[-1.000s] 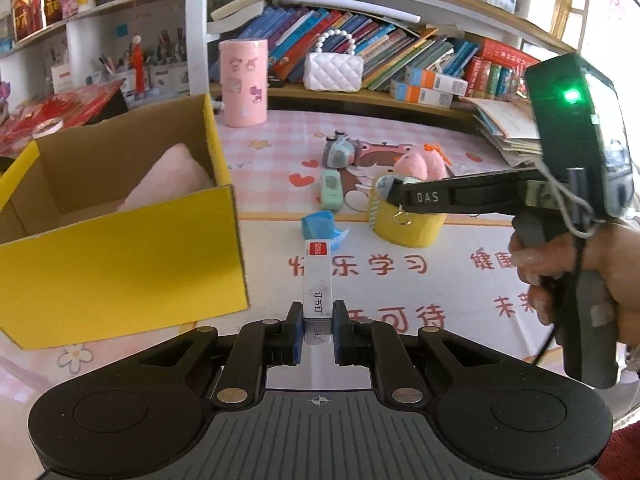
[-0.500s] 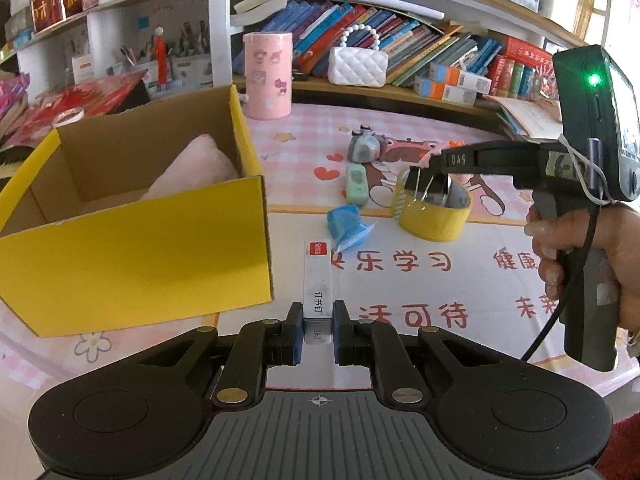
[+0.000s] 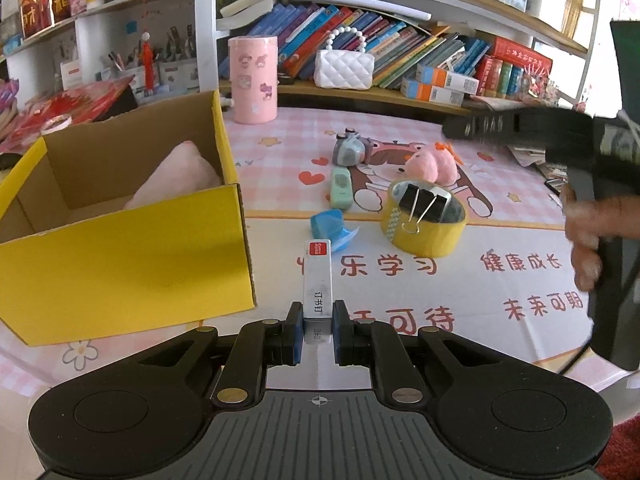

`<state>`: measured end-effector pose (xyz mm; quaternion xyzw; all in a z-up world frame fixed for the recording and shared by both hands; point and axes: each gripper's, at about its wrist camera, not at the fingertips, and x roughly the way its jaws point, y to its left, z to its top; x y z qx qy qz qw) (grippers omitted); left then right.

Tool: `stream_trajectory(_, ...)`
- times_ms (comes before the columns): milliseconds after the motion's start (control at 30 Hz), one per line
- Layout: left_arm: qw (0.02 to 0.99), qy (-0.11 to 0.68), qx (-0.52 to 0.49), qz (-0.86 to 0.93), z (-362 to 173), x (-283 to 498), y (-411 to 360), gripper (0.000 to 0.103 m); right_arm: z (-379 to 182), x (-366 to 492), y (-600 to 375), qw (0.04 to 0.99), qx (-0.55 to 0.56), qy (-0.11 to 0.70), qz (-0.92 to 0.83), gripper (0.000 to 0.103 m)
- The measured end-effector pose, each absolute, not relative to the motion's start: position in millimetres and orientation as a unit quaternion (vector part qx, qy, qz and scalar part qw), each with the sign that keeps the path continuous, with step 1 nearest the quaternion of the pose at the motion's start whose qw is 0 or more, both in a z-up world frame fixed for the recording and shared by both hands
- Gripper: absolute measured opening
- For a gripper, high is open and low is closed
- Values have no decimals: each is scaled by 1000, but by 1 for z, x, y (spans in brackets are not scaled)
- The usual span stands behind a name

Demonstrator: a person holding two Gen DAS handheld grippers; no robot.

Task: Organize objects
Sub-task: 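Grasp the black binder clip on the tape roll with the right tool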

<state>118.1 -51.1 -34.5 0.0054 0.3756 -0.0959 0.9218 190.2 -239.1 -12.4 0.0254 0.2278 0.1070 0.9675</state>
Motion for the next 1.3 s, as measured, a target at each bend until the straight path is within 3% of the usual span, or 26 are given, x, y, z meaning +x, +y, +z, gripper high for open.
stream_trajectory(67,921,376,4,-98,-35,118,-52,13,-20,191,-236,958,15,263,112,7)
stream_trajectory(133,922,375,5,-100,-34,118,-52,13,-32,191,-232,952,0,290,101,37)
stream_trajectory(167,922,374,6,-100,-34,118,-53,13,-38,191,-230,950,-8,298,94,41)
stream_trajectory(367,922,377,5,-84,-34,118,-48,13,-64,200,-219,935,-21,339,103,42)
stream_trajectory(533,921,381,6,-80,-35,118,-49,13,-72,206,-210,930,-61,343,117,56)
stream_trajectory(600,921,381,6,-80,-35,119,-50,13,-72,205,-208,931,-76,335,121,55)
stream_trajectory(667,921,380,6,-80,-35,118,-50,13,-71,201,-207,932,-89,325,132,46)
stream_trajectory(733,921,380,6,-83,-35,119,-52,13,-65,198,-210,938,-88,305,140,15)
stream_trajectory(800,921,379,7,-86,-35,120,-55,13,-53,195,-214,946,-78,282,141,8)
stream_trajectory(1133,922,377,6,-88,-34,121,-59,13,-10,185,-227,974,-47,181,125,7)
stream_trajectory(1300,924,371,5,-89,-33,119,-58,13,-8,183,-229,970,-35,203,131,7)
